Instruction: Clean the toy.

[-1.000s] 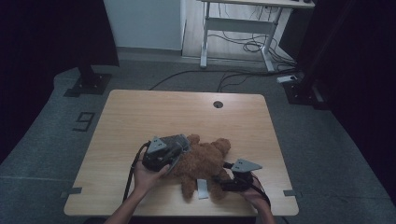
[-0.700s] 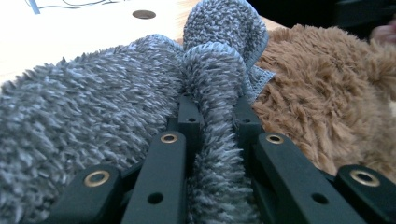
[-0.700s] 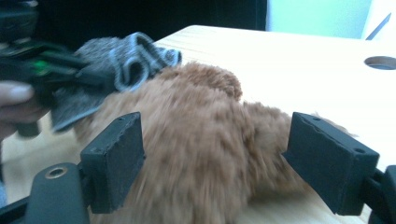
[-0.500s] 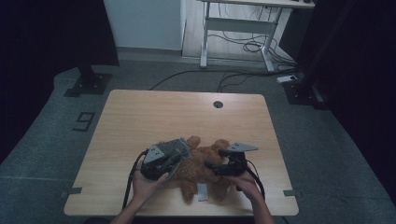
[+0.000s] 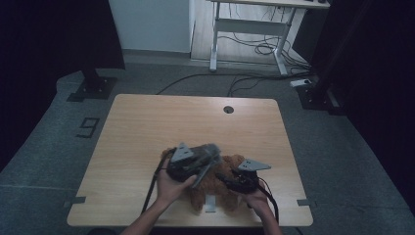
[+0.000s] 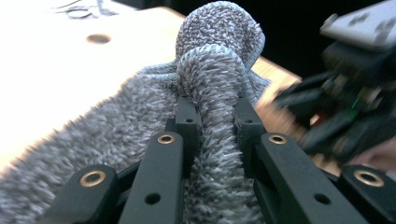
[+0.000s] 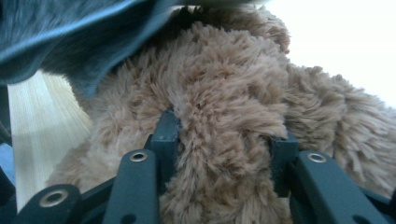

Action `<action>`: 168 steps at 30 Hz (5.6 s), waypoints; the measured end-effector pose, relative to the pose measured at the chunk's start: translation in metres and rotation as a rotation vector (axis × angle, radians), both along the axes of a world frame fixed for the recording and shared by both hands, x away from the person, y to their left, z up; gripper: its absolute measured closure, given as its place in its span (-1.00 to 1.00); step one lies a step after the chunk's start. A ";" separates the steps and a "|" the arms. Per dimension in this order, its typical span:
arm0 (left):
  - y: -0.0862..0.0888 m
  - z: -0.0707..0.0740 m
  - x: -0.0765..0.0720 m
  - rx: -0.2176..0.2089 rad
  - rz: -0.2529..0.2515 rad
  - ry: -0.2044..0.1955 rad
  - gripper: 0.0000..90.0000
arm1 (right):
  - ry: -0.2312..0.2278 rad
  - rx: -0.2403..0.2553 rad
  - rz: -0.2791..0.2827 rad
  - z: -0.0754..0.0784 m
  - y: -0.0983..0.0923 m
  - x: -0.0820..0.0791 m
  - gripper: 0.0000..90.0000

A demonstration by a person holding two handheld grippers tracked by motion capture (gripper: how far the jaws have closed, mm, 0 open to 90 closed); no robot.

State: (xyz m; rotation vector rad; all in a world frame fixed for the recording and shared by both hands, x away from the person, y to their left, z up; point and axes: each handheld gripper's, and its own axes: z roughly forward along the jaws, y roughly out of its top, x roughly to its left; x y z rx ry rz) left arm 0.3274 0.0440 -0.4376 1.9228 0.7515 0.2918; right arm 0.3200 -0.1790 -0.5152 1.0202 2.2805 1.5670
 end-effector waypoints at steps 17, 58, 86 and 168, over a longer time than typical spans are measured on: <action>0.017 -0.023 0.005 0.094 0.063 0.032 0.71 | -0.115 -0.075 -0.016 -0.003 0.004 -0.014 0.38; -0.027 -0.007 0.029 0.128 -0.023 0.065 0.72 | -0.101 -0.029 -0.013 -0.006 -0.002 -0.011 0.36; 0.149 -0.048 0.028 0.059 0.304 0.165 0.72 | -0.099 -0.015 -0.017 -0.007 -0.002 -0.011 0.36; 0.080 -0.025 0.049 0.006 0.084 0.189 0.69 | -0.010 0.032 -0.106 -0.003 -0.009 -0.008 -0.45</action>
